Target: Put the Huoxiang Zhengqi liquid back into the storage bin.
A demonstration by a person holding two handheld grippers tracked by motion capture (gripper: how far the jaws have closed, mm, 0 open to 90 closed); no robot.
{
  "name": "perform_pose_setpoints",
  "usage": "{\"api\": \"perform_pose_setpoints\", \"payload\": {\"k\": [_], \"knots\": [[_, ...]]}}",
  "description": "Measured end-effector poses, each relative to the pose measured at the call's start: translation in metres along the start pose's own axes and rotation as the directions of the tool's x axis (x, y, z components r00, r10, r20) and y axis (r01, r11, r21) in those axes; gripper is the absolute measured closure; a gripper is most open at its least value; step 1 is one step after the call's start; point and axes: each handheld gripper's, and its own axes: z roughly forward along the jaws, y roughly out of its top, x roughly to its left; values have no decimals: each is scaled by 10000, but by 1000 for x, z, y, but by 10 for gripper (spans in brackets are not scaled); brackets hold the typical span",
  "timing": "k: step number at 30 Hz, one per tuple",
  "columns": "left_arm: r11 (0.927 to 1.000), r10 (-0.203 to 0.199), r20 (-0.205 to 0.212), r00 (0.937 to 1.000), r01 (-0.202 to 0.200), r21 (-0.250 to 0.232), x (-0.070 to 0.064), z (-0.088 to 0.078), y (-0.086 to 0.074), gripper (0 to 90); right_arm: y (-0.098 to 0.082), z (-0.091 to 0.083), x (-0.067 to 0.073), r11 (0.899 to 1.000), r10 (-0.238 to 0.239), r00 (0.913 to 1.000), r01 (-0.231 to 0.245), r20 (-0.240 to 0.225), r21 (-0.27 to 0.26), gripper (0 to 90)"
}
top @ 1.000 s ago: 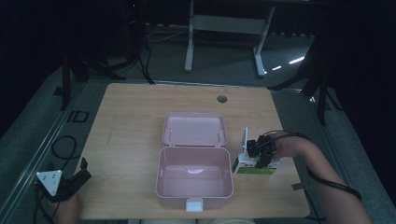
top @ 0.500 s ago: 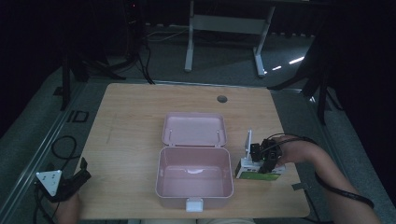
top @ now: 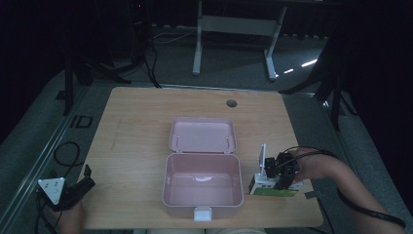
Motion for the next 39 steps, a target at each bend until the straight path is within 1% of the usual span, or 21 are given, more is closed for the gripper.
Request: {"api": "perform_pose_setpoints", "payload": {"k": [4, 6, 8, 11, 12, 13, 17, 18, 20, 21, 22, 23, 24, 25, 26, 31, 33, 36, 38, 39], "knots": [[10000, -39, -1, 10000, 39, -32, 0, 0, 0, 26, -2, -2, 6, 10000, 22, 10000, -22, 6, -26, 617], [10000, -62, -8, 10000, 62, -34, 1, 0, 0, 26, -2, -4, 14, 10000, -23, 9999, 23, 128, -20, 617], [10000, -41, 12, 10000, 42, -48, 1, 0, 0, 26, -2, -6, 19, 9999, -65, 9999, 66, 102, -101, 617], [9999, -61, 31, 10000, 61, -87, 1, 0, 0, 26, -3, -10, 23, 9998, -32, 10000, 33, 17, -221, 617], [9999, -129, 37, 9999, 129, -115, 2, 0, 0, 26, -3, -10, 23, 9998, -32, 10000, 33, 17, -221, 617], [9998, -170, 65, 9998, 171, -139, 2, 0, 0, 26, -3, -14, 26, 9997, -25, 10000, 24, -47, -234, 618], [9997, -181, 72, 9998, 182, -155, 2, -1, 0, 26, -4, -23, 32, 9999, 84, 10000, -84, -3, -93, 617], [9997, -181, 72, 9998, 182, -155, 2, -1, 0, 26, -4, -23, 32, 9999, 84, 10000, -84, -3, -93, 617], [9997, -138, 49, 9999, 139, -182, 1, -1, 0, 26, -5, -33, 36, 10000, 86, 10000, -86, 30, 39, 617], [9999, -77, 55, 10000, 78, -146, 1, -1, 0, 26, -5, -33, 36, 10000, 86, 10000, -86, 30, 39, 617], [9999, -9, 66, 10000, 10, -140, 0, -1, 0, 26, -6, -37, 37, 9999, 134, 9999, -134, -14, 43, 617], [9999, -9, 66, 10000, 10, -140, 0, -1, 0, 26, -6, -37, 37, 9999, 134, 9999, -134, -14, 43, 617], [9999, 49, 73, 10000, -48, -102, -1, 0, 0, 26, -6, -41, 39, 9999, 136, 9999, -137, 75, 29, 617], [9999, 55, 58, 10000, -54, -113, -1, 0, 0, 26, -6, -50, 41, 9996, 282, 9993, -282, 244, 9, 617], [9999, 53, 42, 10000, -53, -111, -1, 0, 0, 26, -6, -54, 43, 9997, 257, 9991, -257, 340, 2, 617], [9999, 24, 5, 10000, -24, -162, -1, -1, 0, 26, -3, -73, 50, 9996, 165, 9995, -159, 271, -213, 617], [9999, 30, 18, 10000, -29, -160, -1, -1, 0, 26, -1, -80, 51, 9998, 153, 9994, -149, 320, -122, 617], [9997, -113, 12, 9999, 114, -218, 1, -1, 0, 26, 1, -90, 52, 9997, 228, 9991, -228, 363, 6, 617], [9997, -175, 16, 9998, 175, -188, 2, -2, 0, 26, 2, -98, 52, 9997, 206, 9995, -203, 238, -120, 617], [9996, -208, 2, 9998, 208, -209, 2, -2, 0, 26, 2, -102, 52, 9996, 206, 9995, -201, 257, -201, 617]]}}
